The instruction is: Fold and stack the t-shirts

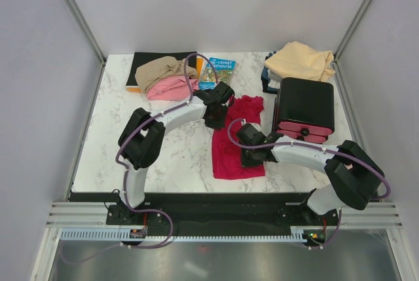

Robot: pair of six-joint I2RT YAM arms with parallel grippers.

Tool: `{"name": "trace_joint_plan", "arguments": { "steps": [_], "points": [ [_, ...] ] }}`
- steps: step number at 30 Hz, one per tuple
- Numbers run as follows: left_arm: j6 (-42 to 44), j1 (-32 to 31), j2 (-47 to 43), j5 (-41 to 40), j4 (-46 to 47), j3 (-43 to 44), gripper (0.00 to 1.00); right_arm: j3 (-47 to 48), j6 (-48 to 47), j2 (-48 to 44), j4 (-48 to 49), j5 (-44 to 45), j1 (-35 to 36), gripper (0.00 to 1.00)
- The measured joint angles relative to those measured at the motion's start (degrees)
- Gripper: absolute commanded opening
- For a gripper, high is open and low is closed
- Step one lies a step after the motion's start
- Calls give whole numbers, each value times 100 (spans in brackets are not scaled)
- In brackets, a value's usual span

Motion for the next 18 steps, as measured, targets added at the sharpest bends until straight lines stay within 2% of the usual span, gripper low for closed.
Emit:
{"name": "trace_joint_plan", "arguments": {
  "steps": [2,3,5,6,8,9,10,14,18],
  "points": [
    [4,76,-2,20,-4,42,2,0,-2,0,4,-2,2,0],
    [7,98,-15,52,-11,42,8,0,-2,4,7,-2,2,0],
    [20,144,-114,258,-46,-39,24,0,-2,31,52,-33,2,0],
    [31,151,-232,400,-37,-155,39,2,0,42,87,-50,2,6],
    [52,140,-546,654,-87,-426,52,4,0,72,155,-105,2,18],
    [35,131,-723,769,-105,-557,54,9,0,92,199,-133,2,25],
    [20,120,-887,872,-107,-678,54,24,7,114,232,-166,2,25],
    [-31,66,-1349,1130,-111,-957,54,46,11,155,367,-291,9,27],
    [-61,-9,-1432,1213,-105,-1064,51,46,11,179,437,-345,7,27]
  ]
}}
